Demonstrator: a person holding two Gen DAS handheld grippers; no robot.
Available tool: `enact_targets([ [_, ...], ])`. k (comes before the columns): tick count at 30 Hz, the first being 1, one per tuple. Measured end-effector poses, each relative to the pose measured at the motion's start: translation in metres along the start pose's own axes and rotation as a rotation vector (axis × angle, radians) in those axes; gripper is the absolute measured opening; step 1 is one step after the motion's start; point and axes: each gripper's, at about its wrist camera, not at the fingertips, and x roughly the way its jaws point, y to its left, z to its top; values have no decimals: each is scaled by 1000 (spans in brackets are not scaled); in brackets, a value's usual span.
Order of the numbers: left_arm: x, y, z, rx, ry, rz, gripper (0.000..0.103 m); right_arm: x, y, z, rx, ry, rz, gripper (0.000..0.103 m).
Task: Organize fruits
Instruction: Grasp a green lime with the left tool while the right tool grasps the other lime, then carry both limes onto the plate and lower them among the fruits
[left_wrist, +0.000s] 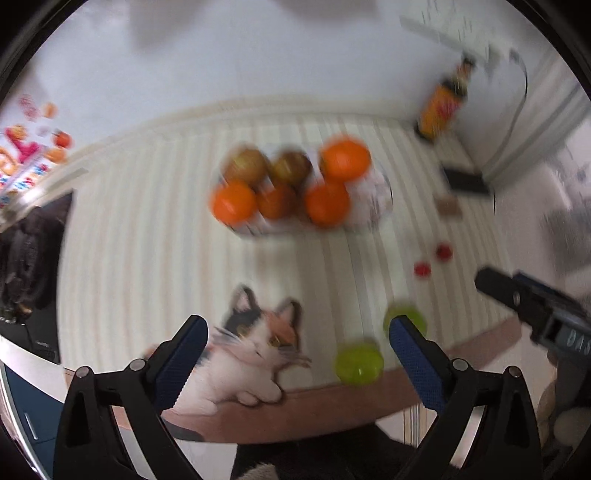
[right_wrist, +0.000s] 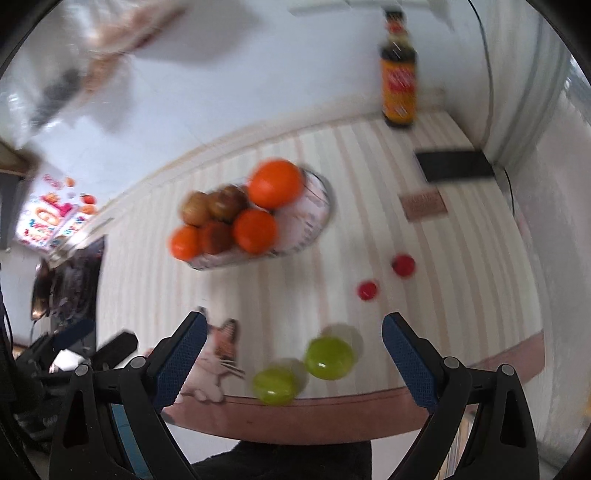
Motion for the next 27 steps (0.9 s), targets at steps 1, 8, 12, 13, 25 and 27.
enact_targets([
  [1,16,-5,-4,8,43,-20,101,14,-8,-4,8,26,-7,90],
  [8,106,-31,-31,-11,323,-139,101,94,-53,-29,125,201,39,76],
  [12,141,-46,-40,-19,413,-208,97,112,-70,-40,195,230,61,76],
  [13,146,-49,-41,-18,421,-205,93,114,-72,-42,202,231,65,76],
  [25,136,-19,-45,-52,334,-88,61,132,-64,-43,226,284,118,77],
  [27,135,-13,-43,-79,336,-80,61,139,-61,-44,228,302,129,77],
])
